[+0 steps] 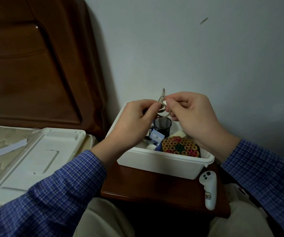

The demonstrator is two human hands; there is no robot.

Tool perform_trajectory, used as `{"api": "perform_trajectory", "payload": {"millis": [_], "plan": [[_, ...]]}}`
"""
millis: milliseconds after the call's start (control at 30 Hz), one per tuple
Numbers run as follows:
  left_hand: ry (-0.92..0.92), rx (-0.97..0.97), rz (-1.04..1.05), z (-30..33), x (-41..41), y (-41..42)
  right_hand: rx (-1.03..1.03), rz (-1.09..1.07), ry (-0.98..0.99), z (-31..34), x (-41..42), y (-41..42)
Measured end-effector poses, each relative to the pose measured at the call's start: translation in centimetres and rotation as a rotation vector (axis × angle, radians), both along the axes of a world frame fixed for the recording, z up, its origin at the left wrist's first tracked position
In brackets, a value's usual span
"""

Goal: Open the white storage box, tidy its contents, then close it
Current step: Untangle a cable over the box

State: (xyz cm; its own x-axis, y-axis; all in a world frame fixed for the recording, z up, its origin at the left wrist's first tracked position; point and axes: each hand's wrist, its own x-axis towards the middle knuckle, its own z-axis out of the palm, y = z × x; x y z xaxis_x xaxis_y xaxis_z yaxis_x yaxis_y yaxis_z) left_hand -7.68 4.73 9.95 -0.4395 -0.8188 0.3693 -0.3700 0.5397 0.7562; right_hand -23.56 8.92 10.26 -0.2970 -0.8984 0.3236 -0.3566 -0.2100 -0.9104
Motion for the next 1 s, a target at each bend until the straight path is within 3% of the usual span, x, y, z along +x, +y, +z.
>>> {"api": "perform_trajectory", "payload": {"millis": [300, 500, 733, 1000], "plan": [[0.117, 0.129, 0.037, 0.0, -0.2, 0.0, 0.053, 0.100, 0.228, 0.3, -0.3, -0.3], [0.199, 0.329, 0.010, 0.3, -0.3, -0.2, -0.094, 0.090, 0.480, 1.0, -1.0, -0.5], [0.343, 0.603, -0.093, 0.1, -0.1, -0.7, -0.122, 0.239, 0.510, 1.9, -2.0, -0.8], [0.429, 0.701, -0.132, 0.1, -0.3, -1.0, -0.087, 0.357, 0.352, 2.2, -3.0, -0.6]]}}
